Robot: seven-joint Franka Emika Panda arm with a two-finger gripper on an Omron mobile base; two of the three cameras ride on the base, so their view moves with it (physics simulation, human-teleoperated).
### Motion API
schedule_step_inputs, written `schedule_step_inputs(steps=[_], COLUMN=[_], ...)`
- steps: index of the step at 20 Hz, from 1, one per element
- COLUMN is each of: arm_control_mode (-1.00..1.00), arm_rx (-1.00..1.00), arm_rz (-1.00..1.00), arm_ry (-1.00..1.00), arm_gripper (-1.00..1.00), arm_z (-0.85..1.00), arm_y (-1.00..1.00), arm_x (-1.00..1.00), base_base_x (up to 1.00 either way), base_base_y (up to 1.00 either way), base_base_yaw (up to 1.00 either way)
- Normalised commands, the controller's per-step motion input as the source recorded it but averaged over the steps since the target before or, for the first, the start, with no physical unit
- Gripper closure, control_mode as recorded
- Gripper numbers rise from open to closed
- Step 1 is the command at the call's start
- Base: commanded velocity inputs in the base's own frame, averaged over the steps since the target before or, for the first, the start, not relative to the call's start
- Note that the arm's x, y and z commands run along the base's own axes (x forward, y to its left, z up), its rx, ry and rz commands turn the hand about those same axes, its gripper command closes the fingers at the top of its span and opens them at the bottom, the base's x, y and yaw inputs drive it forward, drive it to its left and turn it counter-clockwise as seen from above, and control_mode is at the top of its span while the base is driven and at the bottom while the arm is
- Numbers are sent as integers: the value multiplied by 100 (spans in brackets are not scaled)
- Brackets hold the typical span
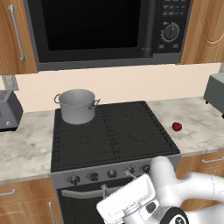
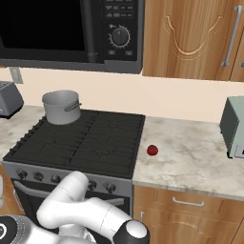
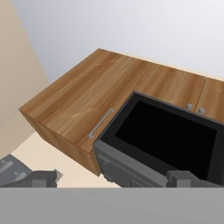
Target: Turn on the burner for the pot on the stove. Wait thirty seconds for the pot to heat up. Then add the tomato to the pot.
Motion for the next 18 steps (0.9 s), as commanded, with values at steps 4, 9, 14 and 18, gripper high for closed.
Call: schedule_step_inputs(steps=[4, 9, 14, 18], arm_control_mode=[-100, -100, -100, -100], arm_rx=[0, 0, 0, 0], arm_rz=[0, 0, 0, 0], arm_ry=[0, 0, 0, 0], arm_gripper=[-100, -100, -100, -100], arm_z=[0, 0, 0, 0], arm_y=[0, 0, 0, 0], arm_x=[0, 0, 0, 0], base_base_x=[0, 0, 0, 0], base_base_y=[0, 0, 0, 0], base_base_yaw=[0, 0, 0, 0])
